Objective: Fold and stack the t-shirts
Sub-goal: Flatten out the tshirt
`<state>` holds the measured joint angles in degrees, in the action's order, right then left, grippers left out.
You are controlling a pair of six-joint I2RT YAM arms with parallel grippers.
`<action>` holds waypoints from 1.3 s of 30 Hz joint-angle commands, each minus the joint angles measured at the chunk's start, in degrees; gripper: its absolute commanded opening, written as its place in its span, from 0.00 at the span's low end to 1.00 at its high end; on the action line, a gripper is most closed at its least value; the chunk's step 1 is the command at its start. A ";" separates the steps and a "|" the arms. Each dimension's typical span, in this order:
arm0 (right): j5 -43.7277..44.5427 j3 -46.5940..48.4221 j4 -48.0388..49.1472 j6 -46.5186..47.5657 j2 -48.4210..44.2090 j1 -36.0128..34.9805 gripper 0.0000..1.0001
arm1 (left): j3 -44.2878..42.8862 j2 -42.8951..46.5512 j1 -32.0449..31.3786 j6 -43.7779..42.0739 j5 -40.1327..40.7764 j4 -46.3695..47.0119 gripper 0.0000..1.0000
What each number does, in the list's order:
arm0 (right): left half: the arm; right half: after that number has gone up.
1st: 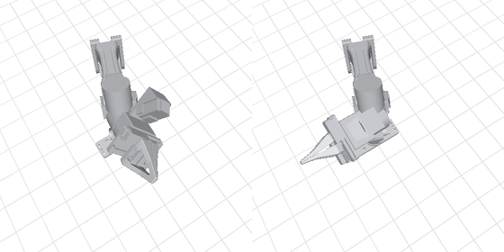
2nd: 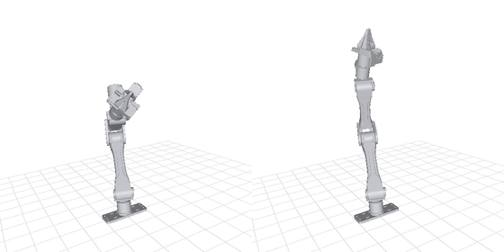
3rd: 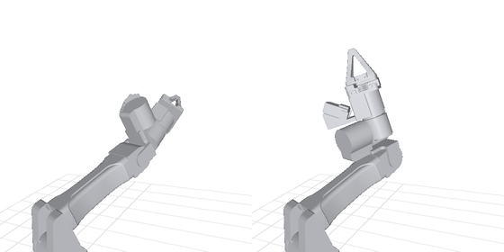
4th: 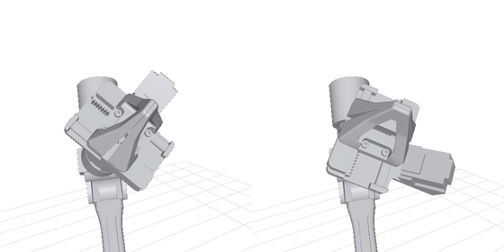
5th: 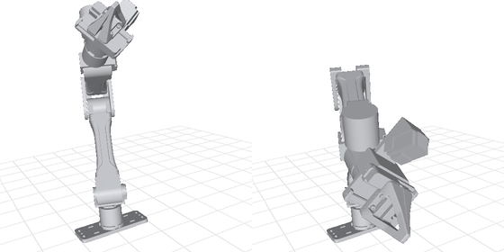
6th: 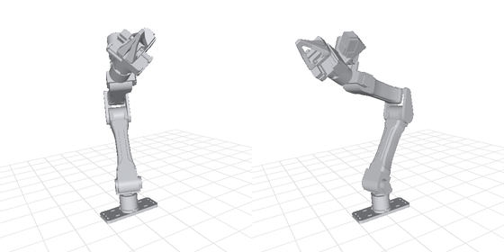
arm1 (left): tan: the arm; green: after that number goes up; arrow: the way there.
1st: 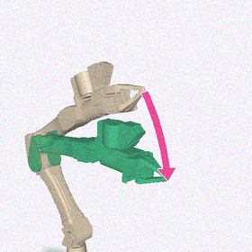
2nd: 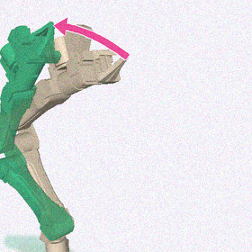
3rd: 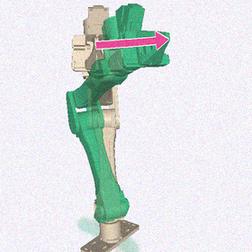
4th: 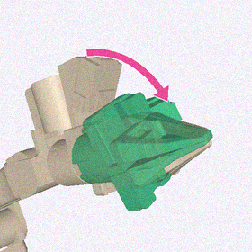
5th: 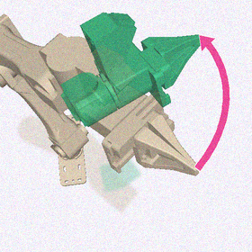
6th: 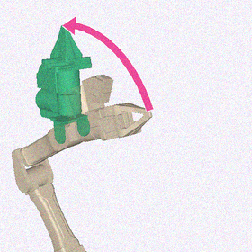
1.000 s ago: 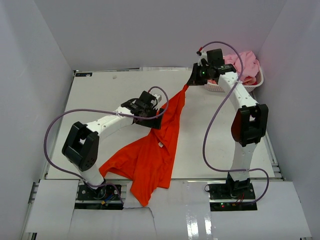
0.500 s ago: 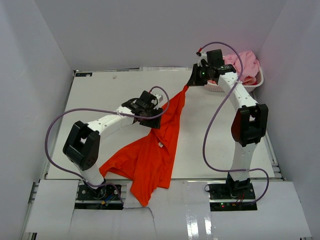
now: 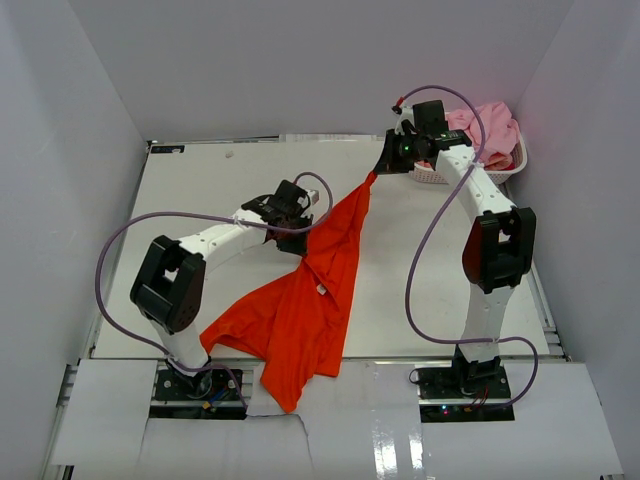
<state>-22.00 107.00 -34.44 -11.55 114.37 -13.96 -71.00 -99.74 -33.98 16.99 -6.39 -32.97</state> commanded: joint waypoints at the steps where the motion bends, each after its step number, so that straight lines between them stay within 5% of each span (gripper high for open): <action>1: -0.68 -0.56 2.18 0.65 -3.53 -0.11 0.08 | -2.47 0.87 0.49 -0.03 -1.17 -0.16 0.00; 9: 0.20 -5.39 3.32 0.92 -7.22 -0.11 0.08 | -17.74 -1.32 5.14 -3.45 0.59 -7.97 0.00; 17: -0.68 -14.36 7.10 1.09 -11.27 -0.54 0.08 | -64.25 -17.74 7.87 -10.04 3.93 -24.74 0.00; 19: -0.24 -16.73 7.80 1.01 -12.93 -0.63 0.08 | -70.39 -21.98 9.19 -10.23 3.50 -25.39 0.00; 31: 4.51 -25.17 11.58 -0.58 -23.31 -2.04 0.08 | -66.99 -27.25 12.88 -11.28 15.17 -10.11 0.00; 39: 4.77 -20.80 12.02 0.48 -19.38 -3.01 0.08 | -63.39 -33.31 13.50 -13.39 21.94 -1.84 0.00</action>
<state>-18.13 82.15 -23.97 -11.73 92.23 -16.95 -134.56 -132.66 -20.75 4.34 10.74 -39.57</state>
